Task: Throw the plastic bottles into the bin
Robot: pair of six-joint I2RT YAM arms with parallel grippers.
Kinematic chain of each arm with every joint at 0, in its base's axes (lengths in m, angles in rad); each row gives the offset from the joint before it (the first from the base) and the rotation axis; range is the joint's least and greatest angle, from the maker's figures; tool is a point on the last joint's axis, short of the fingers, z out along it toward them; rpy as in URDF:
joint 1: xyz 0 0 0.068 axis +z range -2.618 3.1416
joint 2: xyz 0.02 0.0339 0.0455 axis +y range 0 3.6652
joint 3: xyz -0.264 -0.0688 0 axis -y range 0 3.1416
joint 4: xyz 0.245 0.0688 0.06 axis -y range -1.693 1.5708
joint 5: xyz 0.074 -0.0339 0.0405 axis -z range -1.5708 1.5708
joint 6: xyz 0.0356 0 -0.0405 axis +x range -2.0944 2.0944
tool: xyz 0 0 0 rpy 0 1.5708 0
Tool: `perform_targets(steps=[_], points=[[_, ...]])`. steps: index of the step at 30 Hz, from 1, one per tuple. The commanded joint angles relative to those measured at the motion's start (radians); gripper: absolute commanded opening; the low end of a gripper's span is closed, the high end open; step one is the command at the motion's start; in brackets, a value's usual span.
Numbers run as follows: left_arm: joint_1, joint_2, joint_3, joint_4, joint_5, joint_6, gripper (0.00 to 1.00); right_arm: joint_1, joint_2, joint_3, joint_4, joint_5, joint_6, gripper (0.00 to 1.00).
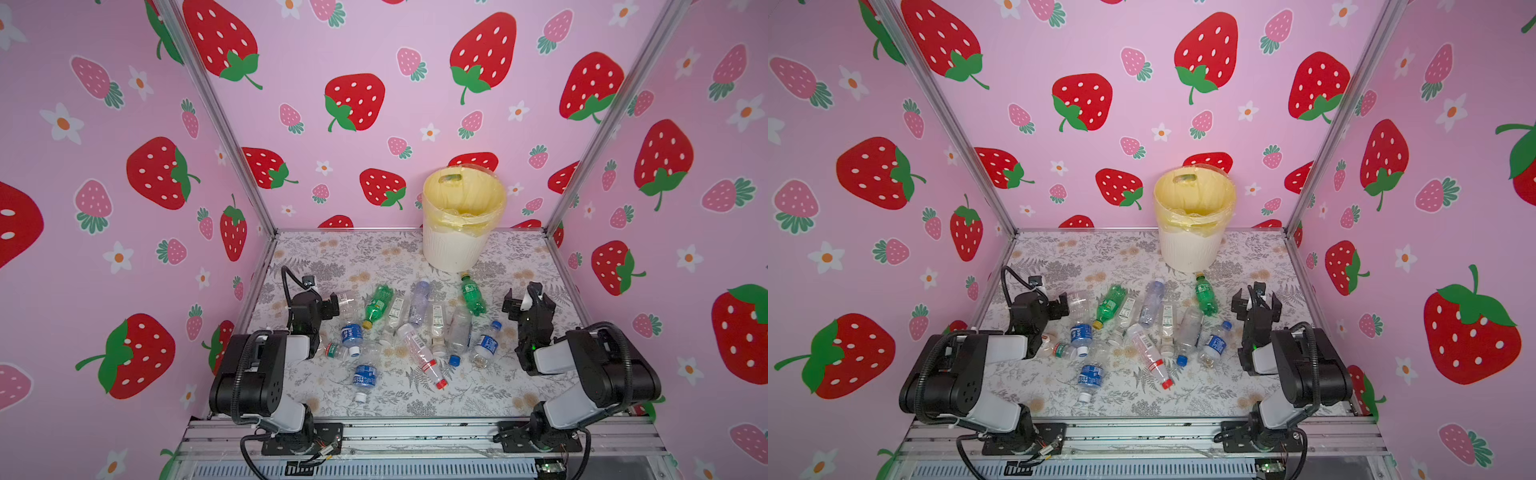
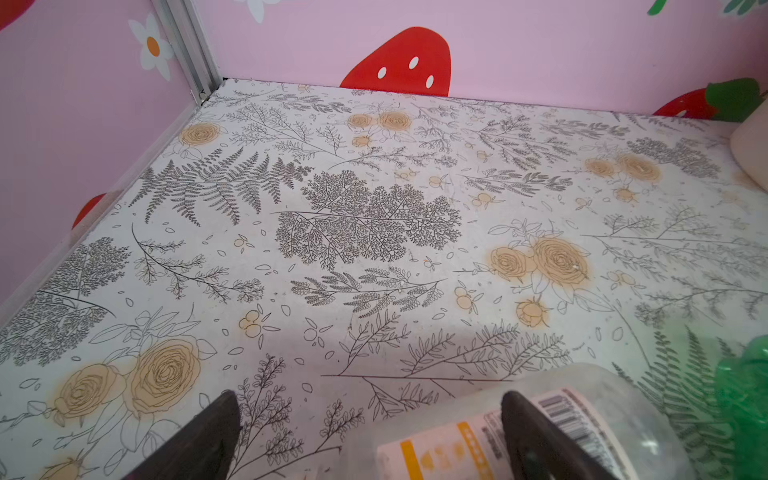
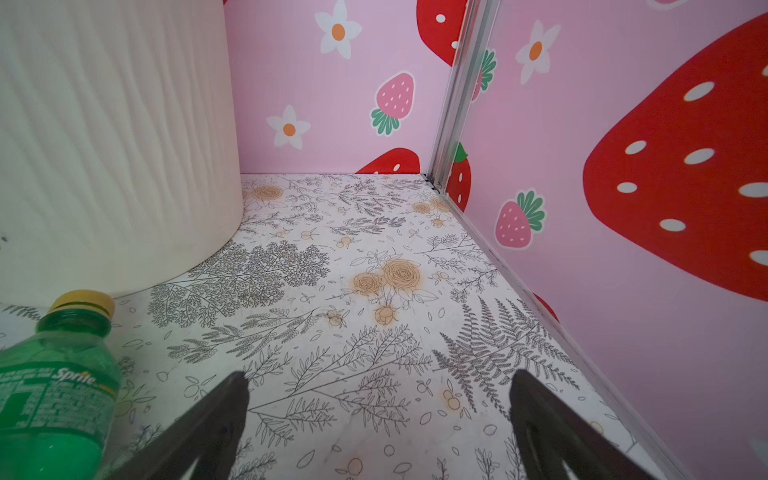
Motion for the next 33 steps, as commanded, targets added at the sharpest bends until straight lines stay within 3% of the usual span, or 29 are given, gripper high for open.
perform_targets(steps=[1, 33], points=[[0.003, 0.008, 0.024, 0.010, 0.006, 0.006, 0.99, -0.005, -0.001, 0.003, 0.020, -0.001, -0.007, 0.99], [0.005, 0.007, 0.023, 0.011, 0.010, 0.009, 0.99, -0.006, -0.001, -0.001, 0.030, 0.001, -0.008, 0.99]])
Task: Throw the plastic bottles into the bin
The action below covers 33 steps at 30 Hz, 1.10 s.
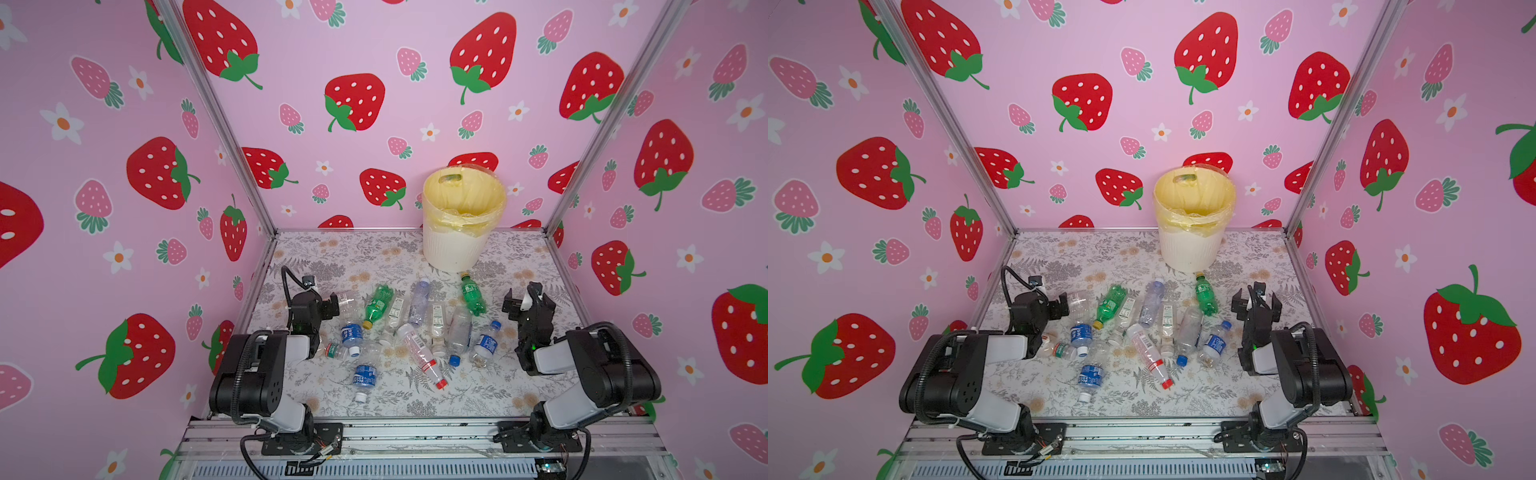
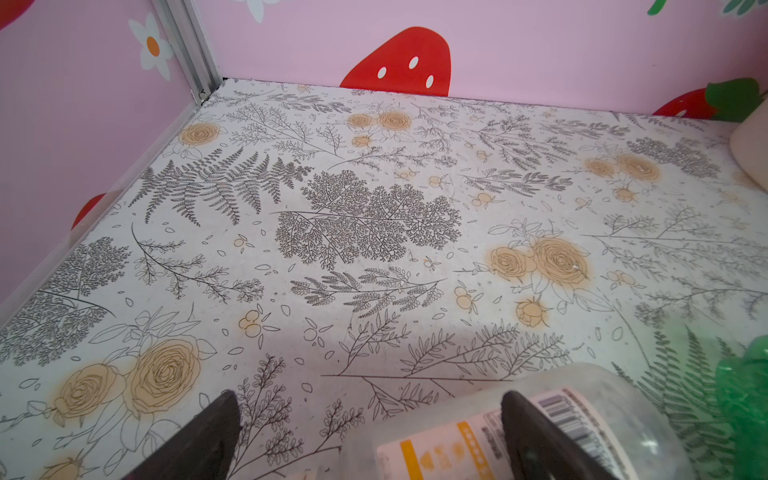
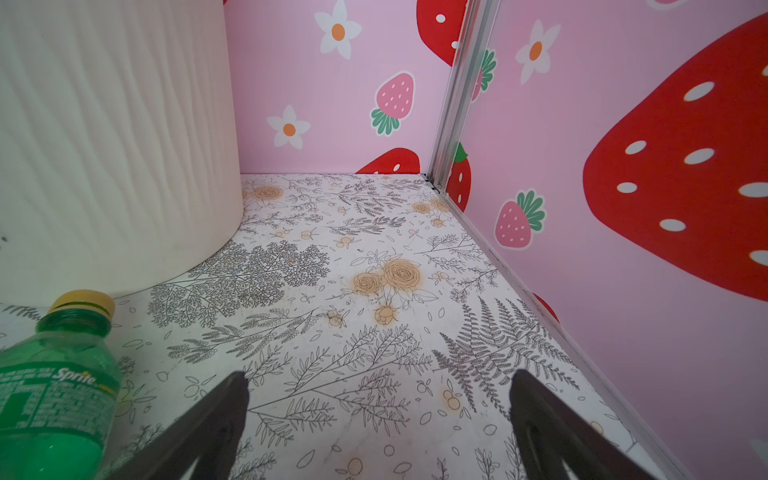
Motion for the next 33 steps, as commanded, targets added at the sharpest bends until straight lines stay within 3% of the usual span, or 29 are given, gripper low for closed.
perform_targets(steps=[1, 6, 10, 15, 22, 25, 27, 33], points=[[0.003, 0.006, 0.023, 0.013, 0.010, 0.009, 0.99, -0.004, -0.003, -0.002, 0.033, 0.005, -0.005, 0.99], [0.000, -0.027, 0.026, -0.015, -0.009, 0.001, 0.99, -0.002, -0.043, -0.026, 0.040, 0.036, 0.005, 0.99], [-0.004, -0.126, 0.042, -0.146, -0.145, -0.058, 0.99, 0.034, -0.090, -0.030, 0.034, 0.073, -0.031, 0.99], [-0.007, -0.133, 0.200, -0.440, -0.234, -0.124, 0.99, 0.042, -0.215, 0.178, -0.475, 0.147, 0.093, 0.99], [-0.053, -0.246, 0.267, -0.574, -0.296, -0.228, 0.99, 0.042, -0.273, 0.391, -0.890, -0.006, 0.192, 0.99], [-0.069, -0.307, 0.290, -0.637, -0.295, -0.332, 0.99, 0.045, -0.245, 0.492, -1.101, -0.082, 0.274, 0.99], [-0.108, -0.334, 0.300, -0.667, -0.274, -0.349, 0.99, 0.049, -0.235, 0.534, -1.229, -0.125, 0.334, 0.99], [-0.323, -0.352, 0.325, -0.758, -0.366, -0.326, 0.99, 0.081, -0.269, 0.546, -1.451, -0.213, 0.486, 0.99]])
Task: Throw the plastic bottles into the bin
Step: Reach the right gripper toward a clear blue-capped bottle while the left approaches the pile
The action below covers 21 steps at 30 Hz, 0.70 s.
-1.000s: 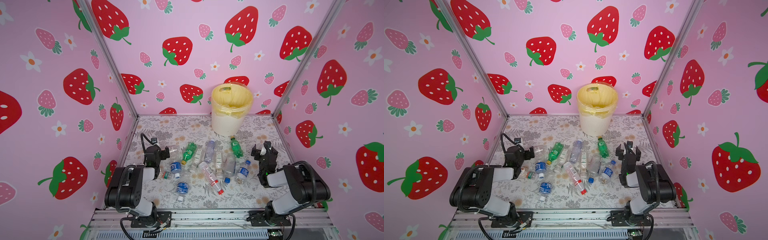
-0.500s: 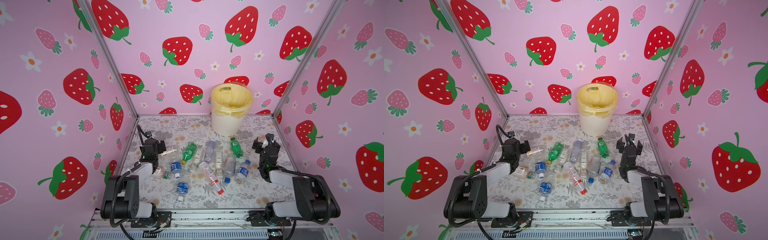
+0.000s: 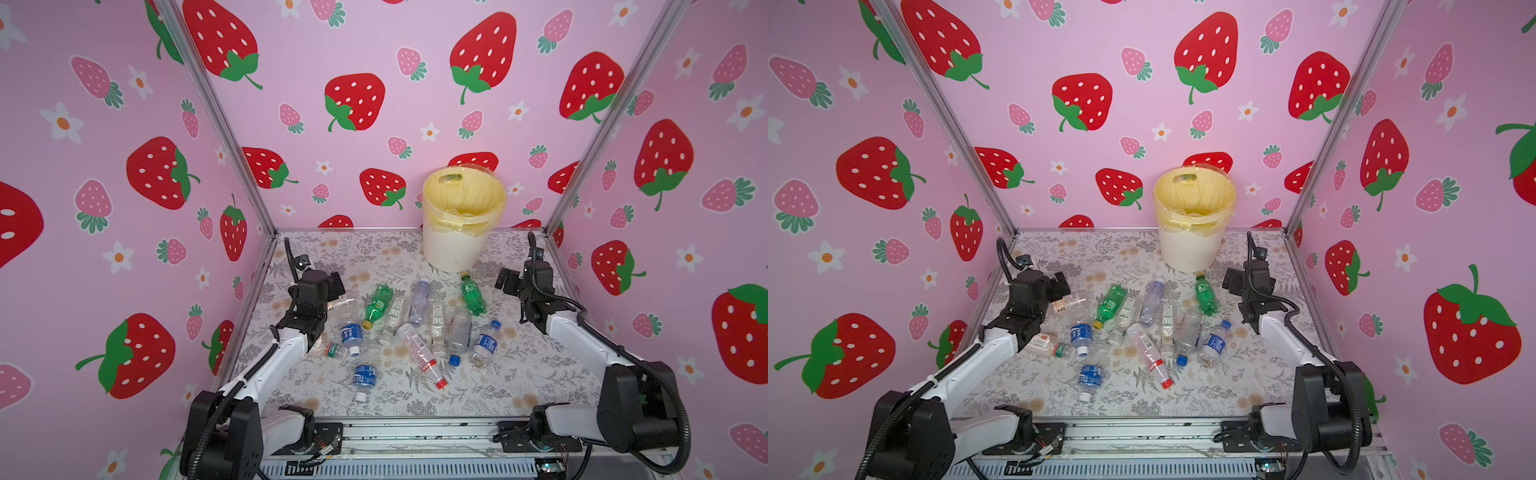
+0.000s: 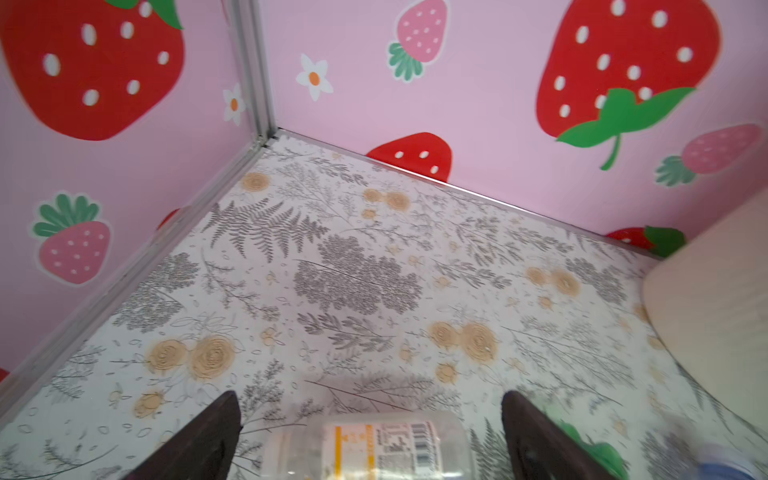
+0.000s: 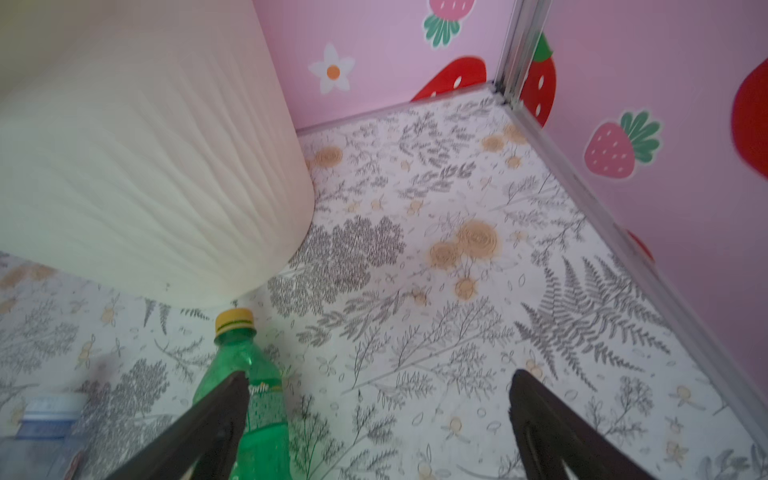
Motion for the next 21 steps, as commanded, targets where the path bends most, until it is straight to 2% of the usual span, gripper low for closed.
perform_targets(steps=[1, 7, 14, 18, 21], points=[[-0.099, 0.001, 0.054, -0.121, -0.069, -0.036, 0.99, 0.031, -0.036, 0.000, -0.234, -0.074, 0.145, 0.99], [-0.260, -0.004, 0.073, -0.161, -0.064, -0.016, 0.99, 0.112, -0.113, -0.081, -0.299, -0.075, 0.228, 0.99], [-0.292, 0.024, 0.079, -0.167, 0.071, -0.053, 0.99, 0.145, -0.166, -0.153, -0.349, -0.115, 0.285, 0.99], [-0.313, 0.041, 0.087, -0.151, 0.148, -0.007, 0.99, 0.180, -0.153, -0.207, -0.299, -0.204, 0.331, 1.00], [-0.322, 0.039, 0.094, -0.160, 0.162, -0.009, 0.99, 0.215, -0.131, -0.217, -0.304, -0.176, 0.356, 0.99]])
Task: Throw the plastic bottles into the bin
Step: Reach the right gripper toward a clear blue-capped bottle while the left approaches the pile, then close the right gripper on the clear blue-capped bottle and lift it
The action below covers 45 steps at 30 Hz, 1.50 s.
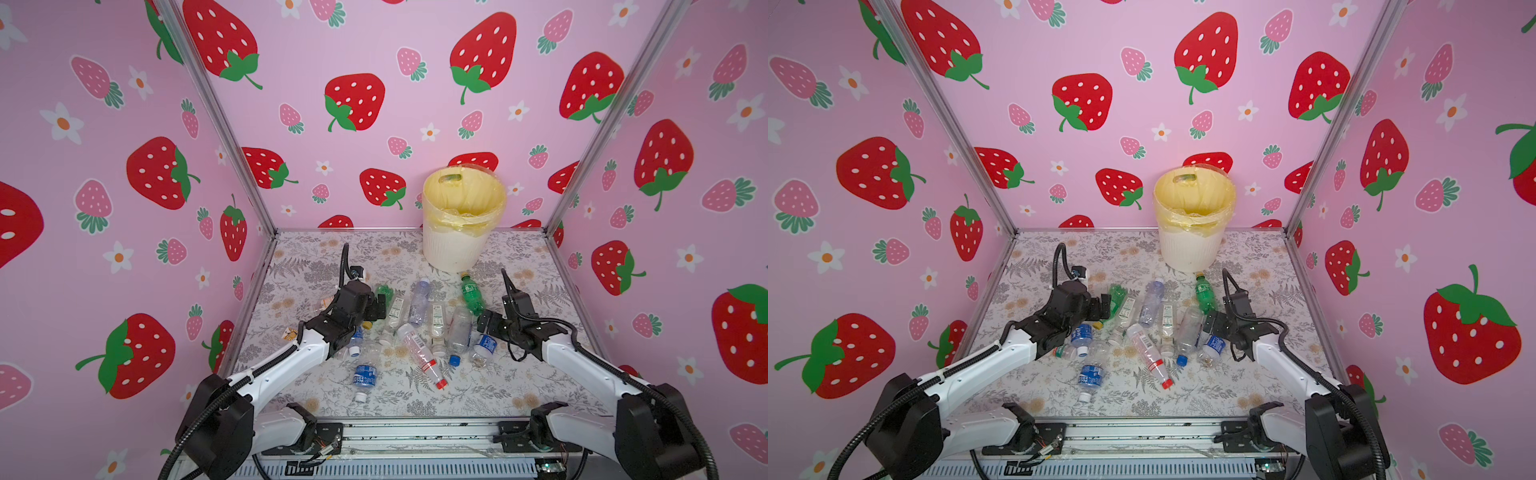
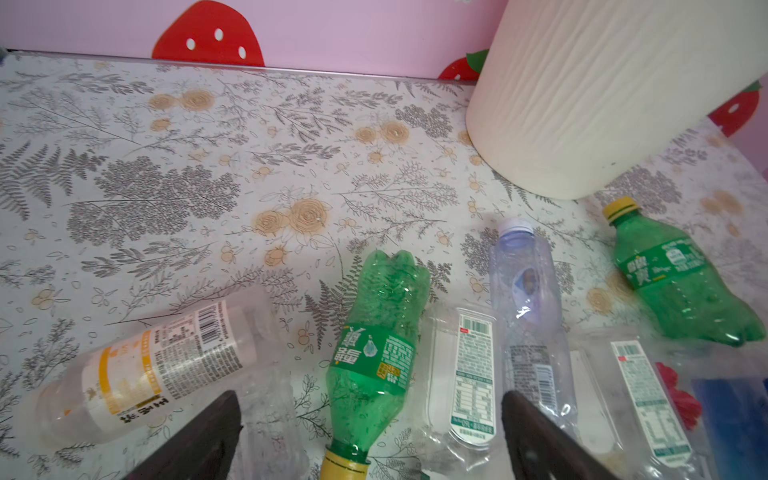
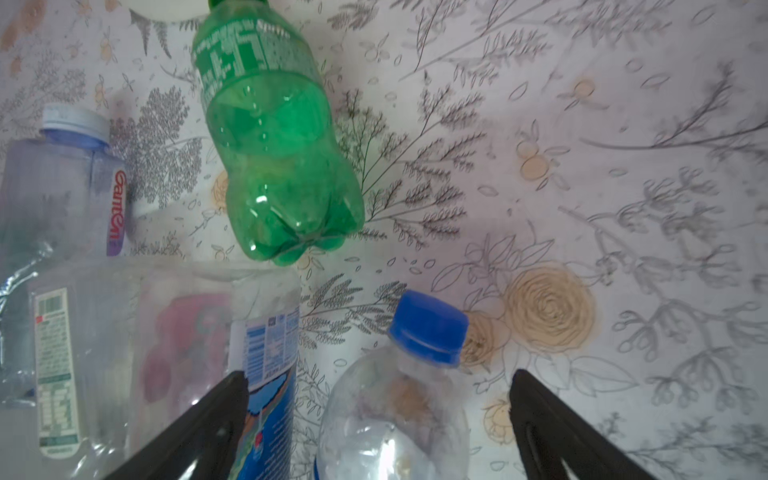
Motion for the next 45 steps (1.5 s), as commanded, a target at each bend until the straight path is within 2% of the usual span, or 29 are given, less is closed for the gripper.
perform_targets(steps=[1, 8, 12, 23, 35, 43, 45], points=[[-0.009, -0.007, 0.049, -0.010, 0.043, 0.006, 0.99, 0.031, 0.012, -0.015, -0.015, 0.004, 0.064, 0.99], [-0.010, -0.036, 0.025, -0.013, 0.044, 0.011, 0.99, 0.045, 0.004, -0.042, -0.007, 0.025, 0.080, 0.98], [-0.010, -0.060, -0.003, 0.030, 0.114, 0.048, 0.99, 0.055, 0.008, -0.044, 0.004, 0.034, 0.083, 0.97], [-0.010, -0.038, 0.014, -0.008, 0.105, 0.025, 0.99, 0.097, -0.002, -0.064, -0.018, 0.063, 0.122, 0.92], [-0.010, 0.013, 0.051, -0.014, 0.126, 0.008, 0.99, 0.098, -0.039, -0.123, 0.007, 0.060, 0.133, 0.75], [-0.010, 0.048, 0.082, -0.020, 0.138, -0.010, 0.99, 0.097, -0.035, -0.111, 0.025, 0.037, 0.104, 0.57], [-0.010, 0.055, 0.090, -0.023, 0.139, -0.014, 0.99, 0.096, -0.040, -0.103, 0.023, 0.042, 0.093, 0.57]])
